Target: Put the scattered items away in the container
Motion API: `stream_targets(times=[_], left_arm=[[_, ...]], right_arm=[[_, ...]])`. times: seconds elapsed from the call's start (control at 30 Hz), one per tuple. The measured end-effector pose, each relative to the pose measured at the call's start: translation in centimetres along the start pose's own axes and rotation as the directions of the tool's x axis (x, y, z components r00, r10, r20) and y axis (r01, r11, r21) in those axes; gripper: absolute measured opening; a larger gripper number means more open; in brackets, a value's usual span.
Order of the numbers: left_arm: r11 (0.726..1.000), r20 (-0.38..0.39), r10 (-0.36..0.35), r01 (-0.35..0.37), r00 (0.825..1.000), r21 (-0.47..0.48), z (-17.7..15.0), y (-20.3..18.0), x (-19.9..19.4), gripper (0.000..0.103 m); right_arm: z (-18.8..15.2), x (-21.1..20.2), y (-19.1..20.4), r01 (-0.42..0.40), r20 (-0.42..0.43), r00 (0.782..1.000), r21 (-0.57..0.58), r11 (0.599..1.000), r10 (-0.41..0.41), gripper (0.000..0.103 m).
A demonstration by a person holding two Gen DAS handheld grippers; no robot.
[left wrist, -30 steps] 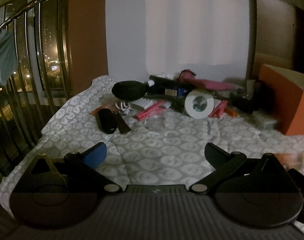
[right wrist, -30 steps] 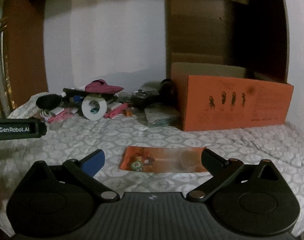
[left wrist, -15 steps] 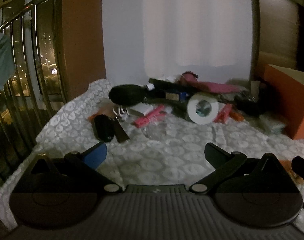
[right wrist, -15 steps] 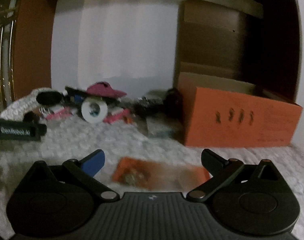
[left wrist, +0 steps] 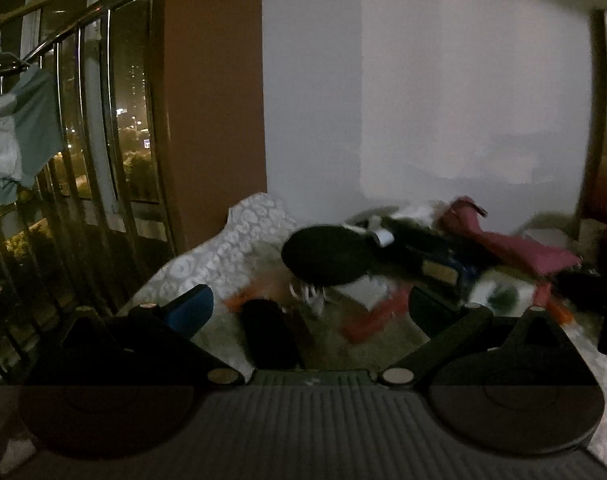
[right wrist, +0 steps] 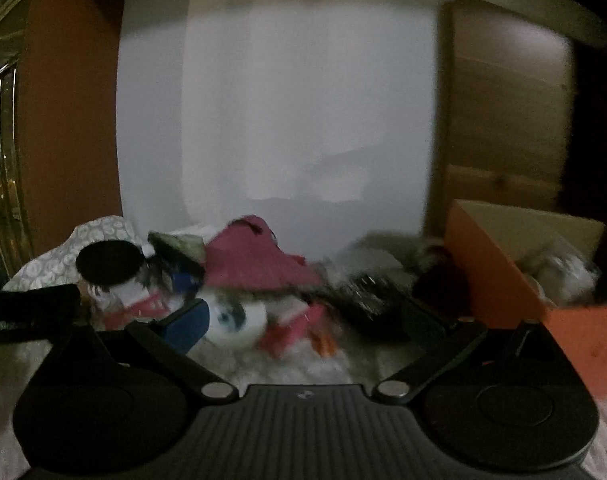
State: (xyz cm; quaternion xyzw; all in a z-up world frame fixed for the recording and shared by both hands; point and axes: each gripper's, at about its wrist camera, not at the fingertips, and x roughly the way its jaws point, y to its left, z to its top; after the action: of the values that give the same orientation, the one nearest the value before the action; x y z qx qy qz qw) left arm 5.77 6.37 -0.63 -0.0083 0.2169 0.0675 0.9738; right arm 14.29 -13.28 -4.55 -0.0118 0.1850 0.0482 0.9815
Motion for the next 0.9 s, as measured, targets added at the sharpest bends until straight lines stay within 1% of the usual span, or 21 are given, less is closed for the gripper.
stream_targets(times=[0.1, 0.2, 0.27, 0.37, 0.43, 0.5, 0.53, 0.57, 0.6, 0.63, 0.67, 0.7, 0.73, 0.77, 0.83, 0.9], left_arm=[[1.0, 0.009, -0.007, 0.007, 1.0, -0.004, 0.8, 0.0, 1.2, 0.103], [1.0, 0.012, -0.006, 0.006, 1.0, 0.021, 1.3, -0.5, 2.7, 0.103], [0.999, 0.012, -0.011, 0.01, 1.0, 0.03, 1.7, -0.8, 3.6, 0.103], [0.999, -0.002, -0.012, 0.012, 1.0, 0.035, 2.1, -1.0, 5.2, 0.103], [1.0, -0.027, -0.01, 0.01, 1.0, 0.021, 2.2, -0.9, 6.4, 0.103], [1.0, -0.058, -0.012, 0.012, 0.998, 0.0, 1.9, -0.7, 7.4, 0.103], [1.0, -0.075, -0.011, 0.011, 0.997, -0.006, 1.6, -0.7, 7.8, 0.103], [1.0, -0.093, -0.011, 0.01, 0.996, -0.011, 1.3, -0.6, 8.1, 0.103], [1.0, -0.112, -0.011, 0.01, 0.994, -0.017, 1.0, -0.5, 8.4, 0.103], [1.0, -0.132, -0.013, 0.01, 0.991, -0.024, 0.8, -0.5, 8.6, 0.103], [0.999, -0.148, -0.015, 0.01, 0.989, -0.033, 0.6, -0.6, 8.8, 0.103], [0.999, -0.158, -0.02, 0.014, 0.987, -0.038, 0.4, -0.6, 9.0, 0.1], [0.999, -0.163, -0.023, 0.017, 0.986, -0.037, 0.2, -0.7, 9.1, 0.085], [0.999, -0.17, -0.024, 0.02, 0.985, -0.026, 0.1, -0.8, 9.3, 0.067], [1.0, -0.169, -0.023, 0.022, 0.985, -0.008, 0.1, -1.1, 9.8, 0.064], [1.0, -0.144, -0.009, 0.01, 0.989, 0.005, -0.1, -1.2, 9.6, 0.052]], right_arm=[[0.9, 1.3, 0.9, -0.01, 0.012, 1.0, -0.019, 1.0, 0.01, 0.103], [1.3, 3.0, 1.5, -0.008, 0.018, 1.0, -0.048, 0.999, 0.009, 0.101], [1.5, 4.2, 1.8, -0.014, 0.003, 1.0, -0.058, 0.998, 0.014, 0.093], [1.6, 5.8, 2.0, -0.018, -0.007, 1.0, -0.071, 0.997, 0.017, 0.092], [1.6, 6.7, 2.0, -0.022, -0.016, 1.0, -0.077, 0.997, 0.021, 0.088], [1.7, 7.3, 1.9, -0.042, -0.015, 0.999, -0.074, 0.996, 0.041, 0.085], [1.6, 7.5, 1.8, -0.055, -0.016, 0.998, -0.074, 0.996, 0.054, 0.078], [1.6, 7.5, 1.7, -0.071, -0.016, 0.997, -0.074, 0.995, 0.07, 0.067], [1.6, 7.5, 1.6, -0.083, -0.017, 0.996, -0.071, 0.994, 0.082, 0.063], [1.6, 7.5, 1.5, -0.089, -0.028, 0.996, -0.067, 0.994, 0.087, 0.041], [1.6, 7.6, 1.3, -0.091, -0.045, 0.995, -0.058, 0.994, 0.088, 0.016], [1.6, 7.7, 1.2, -0.094, -0.057, 0.994, -0.05, 0.994, 0.091, 0.01], [1.5, 7.6, 1.0, -0.099, -0.063, 0.993, -0.047, 0.994, 0.096, 0.009], [1.5, 7.5, 0.9, -0.109, -0.063, 0.992, -0.045, 0.993, 0.106, 0.006], [1.5, 7.1, 0.6, -0.129, -0.063, 0.99, -0.031, 0.991, 0.127, 0.005], [1.5, 7.0, 0.3, -0.138, -0.062, 0.989, -0.024, 0.99, 0.136, 0.004]])
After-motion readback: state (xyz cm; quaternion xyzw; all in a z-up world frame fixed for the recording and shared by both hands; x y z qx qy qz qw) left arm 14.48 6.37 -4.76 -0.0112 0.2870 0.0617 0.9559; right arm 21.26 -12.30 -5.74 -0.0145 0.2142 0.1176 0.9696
